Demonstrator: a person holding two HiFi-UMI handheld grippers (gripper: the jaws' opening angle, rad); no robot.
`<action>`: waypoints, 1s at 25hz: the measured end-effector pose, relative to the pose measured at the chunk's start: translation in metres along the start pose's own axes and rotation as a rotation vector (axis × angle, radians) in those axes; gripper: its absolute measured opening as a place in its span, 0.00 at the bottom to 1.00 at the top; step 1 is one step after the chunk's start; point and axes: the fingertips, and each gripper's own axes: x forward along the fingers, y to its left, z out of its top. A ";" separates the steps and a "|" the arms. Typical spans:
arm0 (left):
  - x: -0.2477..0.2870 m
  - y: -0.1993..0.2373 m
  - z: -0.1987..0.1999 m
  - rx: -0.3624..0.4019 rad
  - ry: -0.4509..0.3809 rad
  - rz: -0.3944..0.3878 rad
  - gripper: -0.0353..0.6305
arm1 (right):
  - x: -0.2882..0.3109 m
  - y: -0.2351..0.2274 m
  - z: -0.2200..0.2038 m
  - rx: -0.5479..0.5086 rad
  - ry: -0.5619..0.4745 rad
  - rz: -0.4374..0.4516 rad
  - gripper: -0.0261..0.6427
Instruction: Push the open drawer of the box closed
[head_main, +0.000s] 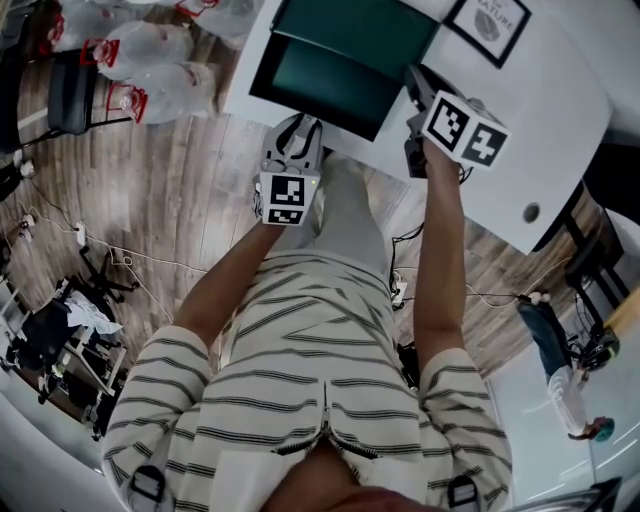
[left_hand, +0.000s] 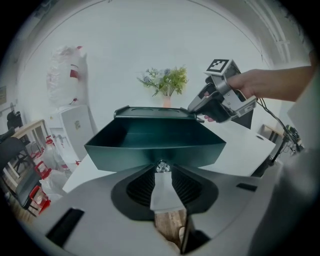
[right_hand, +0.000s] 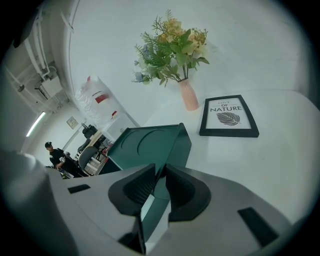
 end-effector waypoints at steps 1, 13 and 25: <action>0.002 0.000 0.000 0.003 0.000 0.003 0.20 | 0.000 0.000 0.000 -0.001 0.000 -0.002 0.16; 0.001 0.002 0.004 -0.014 -0.001 0.020 0.16 | 0.001 0.000 -0.001 -0.002 -0.003 -0.001 0.16; 0.003 0.006 0.013 -0.006 0.004 0.017 0.16 | 0.004 0.002 -0.001 -0.006 0.003 -0.002 0.16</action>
